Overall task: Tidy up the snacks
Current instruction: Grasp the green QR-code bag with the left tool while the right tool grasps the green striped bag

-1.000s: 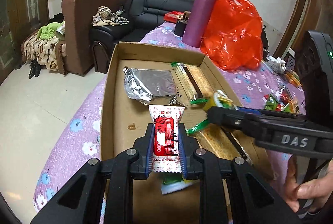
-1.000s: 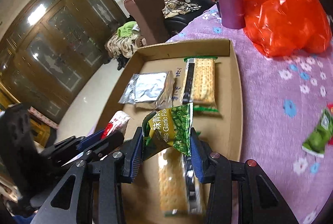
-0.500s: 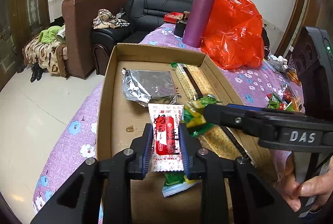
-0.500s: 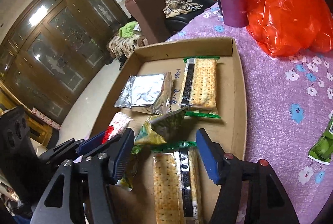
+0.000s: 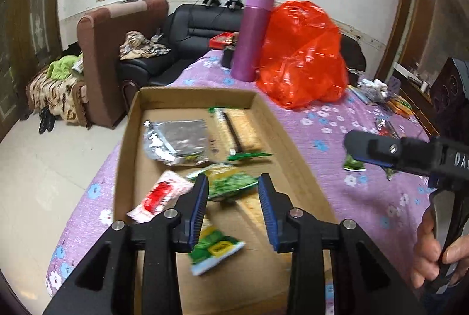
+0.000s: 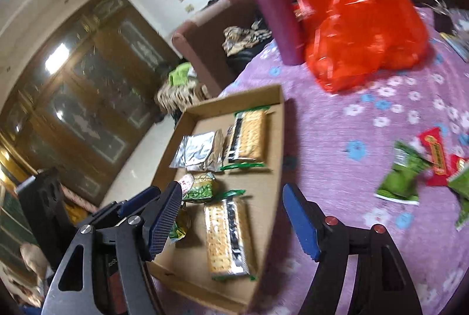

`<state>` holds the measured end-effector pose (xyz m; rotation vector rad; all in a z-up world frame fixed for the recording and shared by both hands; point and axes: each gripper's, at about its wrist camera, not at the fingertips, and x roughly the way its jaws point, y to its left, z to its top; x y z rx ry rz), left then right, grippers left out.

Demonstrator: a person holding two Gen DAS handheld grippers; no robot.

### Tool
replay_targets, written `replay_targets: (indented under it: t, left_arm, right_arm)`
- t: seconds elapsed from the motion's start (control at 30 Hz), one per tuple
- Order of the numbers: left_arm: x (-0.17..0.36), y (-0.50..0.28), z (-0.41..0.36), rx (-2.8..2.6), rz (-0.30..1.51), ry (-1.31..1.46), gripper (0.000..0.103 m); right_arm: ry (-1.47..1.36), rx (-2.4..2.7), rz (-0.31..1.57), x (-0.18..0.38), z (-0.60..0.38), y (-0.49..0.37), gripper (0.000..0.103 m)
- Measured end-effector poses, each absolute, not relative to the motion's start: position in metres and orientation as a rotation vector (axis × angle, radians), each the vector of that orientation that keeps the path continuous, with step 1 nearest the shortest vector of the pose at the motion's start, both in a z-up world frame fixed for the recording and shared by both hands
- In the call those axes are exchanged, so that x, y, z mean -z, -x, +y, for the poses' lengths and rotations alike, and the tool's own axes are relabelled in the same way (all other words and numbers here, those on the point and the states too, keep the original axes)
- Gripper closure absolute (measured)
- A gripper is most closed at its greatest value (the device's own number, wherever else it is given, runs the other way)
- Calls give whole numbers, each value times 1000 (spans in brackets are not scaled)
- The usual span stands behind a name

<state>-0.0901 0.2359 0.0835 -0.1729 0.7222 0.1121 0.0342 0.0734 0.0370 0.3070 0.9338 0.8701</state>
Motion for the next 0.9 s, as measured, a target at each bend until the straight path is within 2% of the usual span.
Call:
replay_targets:
  t: [0.4,0.53,0.57,0.63,0.73,0.8,0.9]
  left_arm:
    - [-88,73,156,-15,752,82,67]
    - [-87,59,127,6,779,51,67]
    - [-86,54,120,11,788,44,67]
    - [-84,46,109,17,801,29,67]
    - [-81,31,91,19,810,1,67]
    - [-79,21,83,20,822,8,67]
    - [-75,11,74,30,837,30,67]
  right_arm:
    - [-565,-844,810,-49,-66,-56,22]
    - [-476,-790,836,-49,-90,-75,21]
    - [-455,-754,852,-46,-96,-80,20]
    - [-482,-688,840,-34,-114,-83,7]
    - [-444,-646,855,-28,-124,-87,7]
    - [-419,-632,777,-39,-128,-79,7]
    - [-456,-638,719,-45,-134,-70,1]
